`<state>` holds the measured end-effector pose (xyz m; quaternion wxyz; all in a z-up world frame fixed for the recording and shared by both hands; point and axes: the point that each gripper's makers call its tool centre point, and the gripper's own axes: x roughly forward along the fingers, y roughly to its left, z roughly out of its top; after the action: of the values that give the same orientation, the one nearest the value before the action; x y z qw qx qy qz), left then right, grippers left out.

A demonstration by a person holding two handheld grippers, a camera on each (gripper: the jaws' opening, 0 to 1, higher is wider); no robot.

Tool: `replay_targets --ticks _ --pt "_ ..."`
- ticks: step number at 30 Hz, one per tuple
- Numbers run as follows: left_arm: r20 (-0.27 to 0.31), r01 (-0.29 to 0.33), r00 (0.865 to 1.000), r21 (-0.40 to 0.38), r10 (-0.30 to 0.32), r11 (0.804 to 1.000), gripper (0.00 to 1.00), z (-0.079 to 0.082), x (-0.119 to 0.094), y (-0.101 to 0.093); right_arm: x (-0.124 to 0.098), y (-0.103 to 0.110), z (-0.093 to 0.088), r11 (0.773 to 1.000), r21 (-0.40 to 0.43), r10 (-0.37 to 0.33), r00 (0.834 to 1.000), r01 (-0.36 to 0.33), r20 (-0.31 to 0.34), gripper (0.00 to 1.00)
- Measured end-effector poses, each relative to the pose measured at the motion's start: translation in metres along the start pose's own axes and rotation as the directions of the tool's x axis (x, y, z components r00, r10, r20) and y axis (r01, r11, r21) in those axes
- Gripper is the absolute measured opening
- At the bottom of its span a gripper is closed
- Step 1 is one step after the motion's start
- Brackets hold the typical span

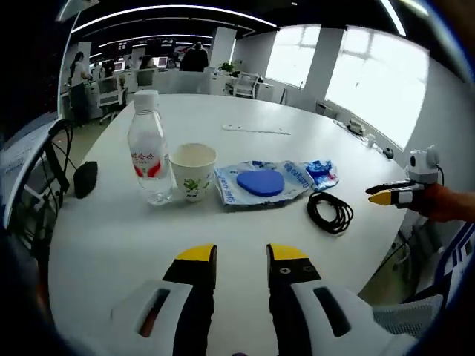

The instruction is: Arrange the tabletop items into an orderly group along one side of the table until the central work area is clear of visible clutter.

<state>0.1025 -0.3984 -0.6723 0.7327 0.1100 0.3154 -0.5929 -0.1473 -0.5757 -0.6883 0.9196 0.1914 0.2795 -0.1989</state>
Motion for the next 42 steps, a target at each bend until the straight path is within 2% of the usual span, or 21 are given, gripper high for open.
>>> replay_targets --ticks 3,9,14,27,42 --pt "0.015 -0.015 1.0 -0.019 0.015 1.0 0.29 -0.001 -0.01 0.01 0.0 0.005 -0.003 1.0 0.001 0.004 1.0 -0.004 -0.001 0.39" --pt "0.018 -0.036 0.999 -0.042 0.036 0.999 0.3 -0.014 -0.024 0.023 0.001 0.021 -0.009 1.0 0.014 0.013 1.0 -0.013 -0.008 0.4" --pt "0.033 -0.044 0.998 -0.071 0.046 0.997 0.31 -0.014 -0.029 0.028 0.002 0.027 -0.009 1.0 0.017 0.017 1.0 -0.016 -0.014 0.4" --pt "0.063 -0.024 0.998 -0.077 0.029 0.997 0.31 -0.005 -0.032 0.028 0.004 0.033 -0.004 1.0 0.007 0.014 1.0 -0.014 -0.011 0.41" --pt "0.064 -0.001 0.998 -0.084 0.006 0.996 0.32 -0.01 -0.032 0.019 0.002 0.033 -0.017 1.0 0.028 0.001 1.0 0.0 -0.031 0.4"
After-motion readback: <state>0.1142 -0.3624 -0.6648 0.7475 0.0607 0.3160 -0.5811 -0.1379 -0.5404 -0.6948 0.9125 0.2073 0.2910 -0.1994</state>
